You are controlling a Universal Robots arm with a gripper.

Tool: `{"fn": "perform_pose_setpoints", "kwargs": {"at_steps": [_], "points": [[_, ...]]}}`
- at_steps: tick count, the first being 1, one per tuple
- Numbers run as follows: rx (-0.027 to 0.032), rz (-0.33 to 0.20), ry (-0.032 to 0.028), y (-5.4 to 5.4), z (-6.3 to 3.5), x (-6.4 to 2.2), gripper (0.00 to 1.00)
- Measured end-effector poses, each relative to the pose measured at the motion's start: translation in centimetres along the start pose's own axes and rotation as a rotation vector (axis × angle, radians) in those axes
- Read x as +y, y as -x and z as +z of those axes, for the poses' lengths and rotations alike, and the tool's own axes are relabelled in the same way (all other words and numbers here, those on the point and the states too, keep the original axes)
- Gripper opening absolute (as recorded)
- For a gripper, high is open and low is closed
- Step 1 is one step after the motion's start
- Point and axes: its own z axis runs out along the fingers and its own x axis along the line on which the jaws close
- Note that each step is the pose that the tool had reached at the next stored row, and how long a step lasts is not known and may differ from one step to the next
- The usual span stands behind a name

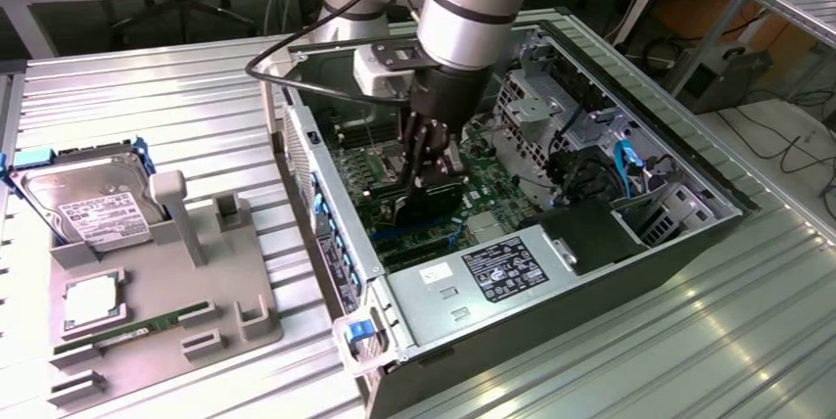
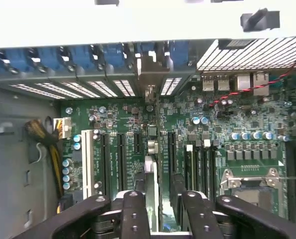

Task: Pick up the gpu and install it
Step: 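Insert the gpu into the slot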

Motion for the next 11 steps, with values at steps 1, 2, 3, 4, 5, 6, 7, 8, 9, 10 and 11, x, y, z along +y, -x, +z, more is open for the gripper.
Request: {"fn": "perform_pose_setpoints", "kwargs": {"at_steps": [1,2,3,4,5,6,7,8,9,10,11], "points": [[0.0001,-0.001,-0.0015,0.0,-0.28,0.03,0.32],[0.0,-0.001,-0.0031,0.02,-0.37,0.06,0.25],[0.0002,-0.002,-0.0051,0.07,-0.37,0.1,0.19],[0.0009,-0.002,-0.006,0.09,-0.37,0.16,0.13],[0.0019,-0.003,-0.0079,0.15,-0.33,0.31,0.11],[0.0027,-0.003,-0.0095,0.2,-0.26,0.41,0.11],[0.0041,-0.003,-0.0118,0.3,-0.14,0.54,0.11],[0.0047,-0.004,-0.0144,0.43,-0.03,0.6,0.11],[0.0049,-0.004,-0.0164,0.53,0.06,0.65,0.11],[0.0054,-0.005,-0.0197,0.69,0.21,0.72,0.11],[0.0059,-0.006,-0.0219,0.78,0.3,0.76,0.11]]}}
